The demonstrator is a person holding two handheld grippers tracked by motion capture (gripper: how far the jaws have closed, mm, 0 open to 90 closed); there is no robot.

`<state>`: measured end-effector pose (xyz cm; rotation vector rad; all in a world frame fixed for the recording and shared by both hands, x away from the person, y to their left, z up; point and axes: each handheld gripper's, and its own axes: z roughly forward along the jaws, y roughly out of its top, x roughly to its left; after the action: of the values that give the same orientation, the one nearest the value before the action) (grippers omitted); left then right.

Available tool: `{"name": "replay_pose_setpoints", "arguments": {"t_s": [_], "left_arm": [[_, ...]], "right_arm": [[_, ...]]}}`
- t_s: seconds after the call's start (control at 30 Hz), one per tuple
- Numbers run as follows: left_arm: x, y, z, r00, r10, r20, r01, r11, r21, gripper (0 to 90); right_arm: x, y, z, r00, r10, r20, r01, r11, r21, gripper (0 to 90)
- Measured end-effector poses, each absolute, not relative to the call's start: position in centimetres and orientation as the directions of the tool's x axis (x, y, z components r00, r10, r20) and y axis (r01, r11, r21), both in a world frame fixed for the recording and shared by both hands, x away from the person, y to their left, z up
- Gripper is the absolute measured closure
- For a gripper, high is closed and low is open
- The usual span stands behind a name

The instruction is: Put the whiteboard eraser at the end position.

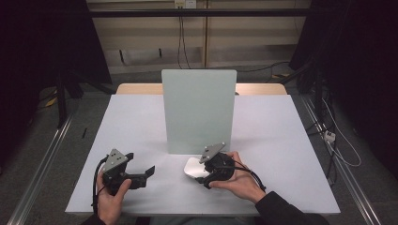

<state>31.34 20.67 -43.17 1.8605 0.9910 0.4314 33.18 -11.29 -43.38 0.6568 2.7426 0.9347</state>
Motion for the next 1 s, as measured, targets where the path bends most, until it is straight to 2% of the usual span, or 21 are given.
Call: {"name": "replay_pose_setpoints", "arguments": {"t_s": [1.0], "left_arm": [[31.37, 20.59, -43.28, 0.610, 0.783, -0.120, 0.452, -0.220, 0.865, 4.7]], "right_arm": [[33.38, -10.95, -44.42, -0.889, 0.458, -0.003, 0.359, 0.702, 0.615, 30.8]]}}
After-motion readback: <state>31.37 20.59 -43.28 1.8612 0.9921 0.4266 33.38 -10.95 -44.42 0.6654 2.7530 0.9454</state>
